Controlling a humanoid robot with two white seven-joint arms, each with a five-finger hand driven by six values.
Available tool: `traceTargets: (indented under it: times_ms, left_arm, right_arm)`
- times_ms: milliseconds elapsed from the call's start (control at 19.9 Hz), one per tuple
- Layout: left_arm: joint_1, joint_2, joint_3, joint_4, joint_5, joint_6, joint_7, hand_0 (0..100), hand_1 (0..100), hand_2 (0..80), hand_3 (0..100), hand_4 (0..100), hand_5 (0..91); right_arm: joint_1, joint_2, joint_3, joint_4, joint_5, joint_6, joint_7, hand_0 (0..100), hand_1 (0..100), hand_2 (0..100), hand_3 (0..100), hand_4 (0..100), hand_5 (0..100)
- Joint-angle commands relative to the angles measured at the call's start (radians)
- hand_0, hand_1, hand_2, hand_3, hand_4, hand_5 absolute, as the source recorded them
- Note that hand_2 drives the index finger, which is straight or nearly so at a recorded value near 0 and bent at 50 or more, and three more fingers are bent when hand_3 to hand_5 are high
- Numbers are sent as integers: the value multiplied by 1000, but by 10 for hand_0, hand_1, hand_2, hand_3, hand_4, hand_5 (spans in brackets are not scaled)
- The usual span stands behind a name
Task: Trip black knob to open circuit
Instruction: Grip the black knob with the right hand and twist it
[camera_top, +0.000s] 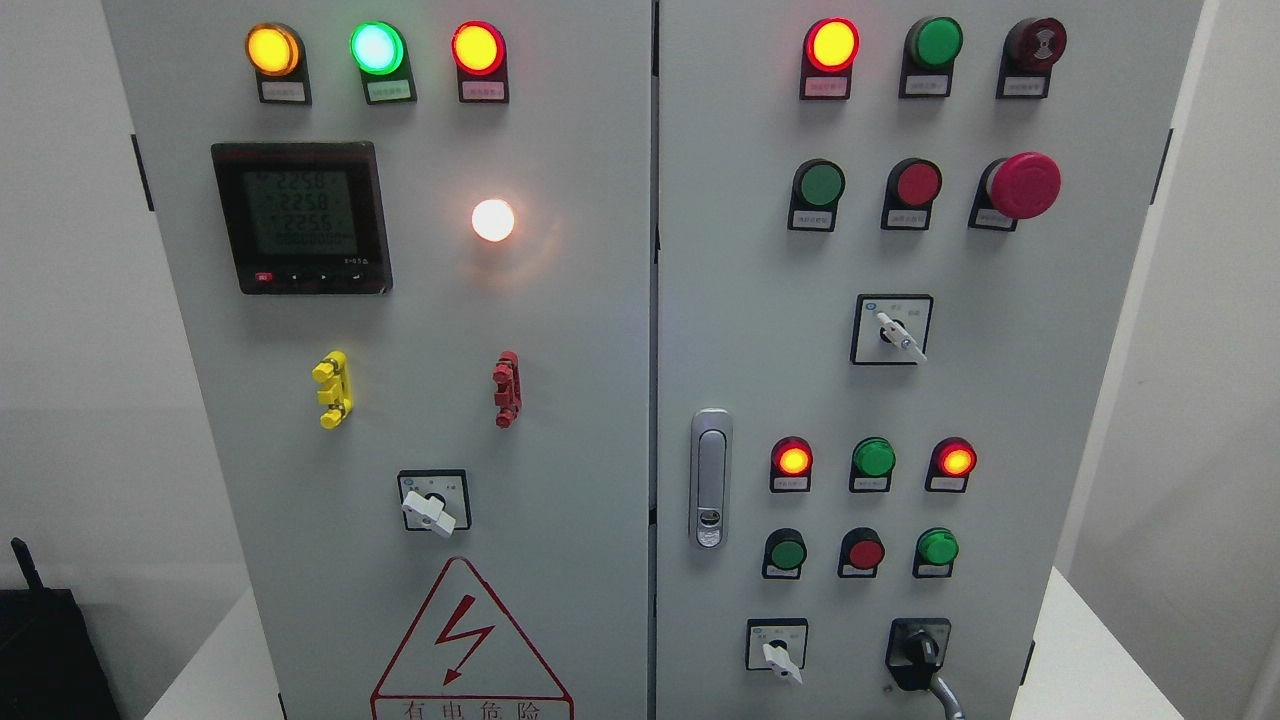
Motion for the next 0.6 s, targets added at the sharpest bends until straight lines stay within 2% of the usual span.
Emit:
traceTargets:
  times_ms: [0, 552]
  left_arm:
    - [0, -1, 1, 1, 2, 1, 0, 120, 389, 0, 0, 0, 0]
    - [-2, -1, 1, 1, 2, 1, 0, 120, 389, 0, 0, 0, 0]
  right_arm:
    - [-16, -2, 21, -19, 5, -7, 11, 1000, 1000, 0, 1000, 1000, 896]
    - [-17, -2, 38, -22, 22, -7, 10, 1000, 1000, 0, 1000, 1000, 896]
